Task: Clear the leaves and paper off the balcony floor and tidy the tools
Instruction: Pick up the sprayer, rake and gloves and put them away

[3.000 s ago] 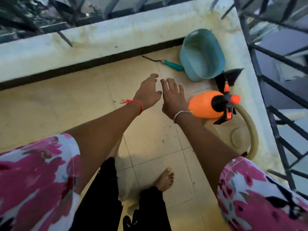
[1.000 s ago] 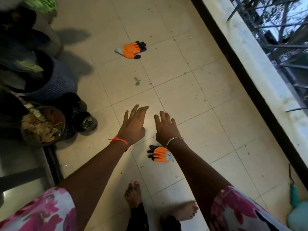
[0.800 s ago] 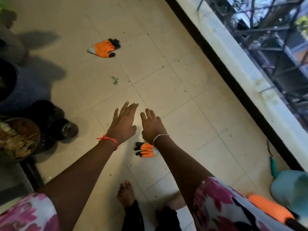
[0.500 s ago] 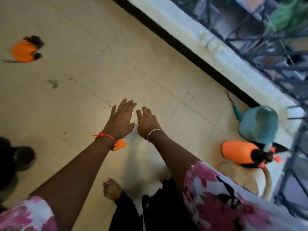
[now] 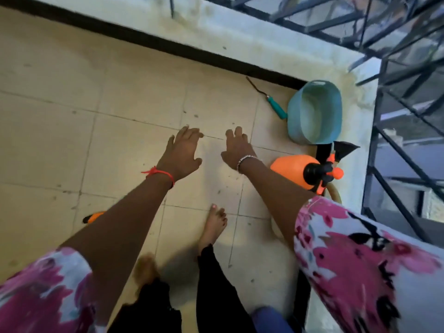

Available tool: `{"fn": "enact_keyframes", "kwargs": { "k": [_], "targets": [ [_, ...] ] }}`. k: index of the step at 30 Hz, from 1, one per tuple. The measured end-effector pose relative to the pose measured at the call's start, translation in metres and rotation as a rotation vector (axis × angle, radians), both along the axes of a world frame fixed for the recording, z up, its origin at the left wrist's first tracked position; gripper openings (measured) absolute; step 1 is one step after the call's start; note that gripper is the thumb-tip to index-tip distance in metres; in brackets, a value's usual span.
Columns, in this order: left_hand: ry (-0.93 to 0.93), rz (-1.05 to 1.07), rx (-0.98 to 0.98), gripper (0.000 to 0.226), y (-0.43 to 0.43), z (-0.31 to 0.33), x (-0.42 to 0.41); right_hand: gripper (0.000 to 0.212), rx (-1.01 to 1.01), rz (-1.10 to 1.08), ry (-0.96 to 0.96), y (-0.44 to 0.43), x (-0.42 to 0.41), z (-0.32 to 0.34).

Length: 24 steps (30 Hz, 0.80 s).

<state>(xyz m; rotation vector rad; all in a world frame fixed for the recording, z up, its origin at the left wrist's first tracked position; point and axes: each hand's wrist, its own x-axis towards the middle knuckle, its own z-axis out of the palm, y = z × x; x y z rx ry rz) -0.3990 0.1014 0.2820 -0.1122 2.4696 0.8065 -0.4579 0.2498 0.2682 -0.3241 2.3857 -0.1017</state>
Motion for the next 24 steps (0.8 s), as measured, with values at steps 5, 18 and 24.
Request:
{"fn": "enact_keyframes", "kwargs": {
  "k": [5,18,24],
  "targets": [
    [-0.029,-0.149,-0.016,0.058,0.029,-0.023,-0.053,0.053,-0.048,-0.172,-0.035,0.042,-0.039,-0.027],
    [-0.056,-0.420,-0.031,0.059,0.083,-0.148,-0.177,0.053,-0.109,-0.503,-0.032,0.103,-0.142,-0.162],
    [0.006,-0.349,0.003,0.063,0.102,-0.233,-0.232,0.065,0.009,-0.487,0.134,0.136,-0.194,-0.249]
  ]
}}
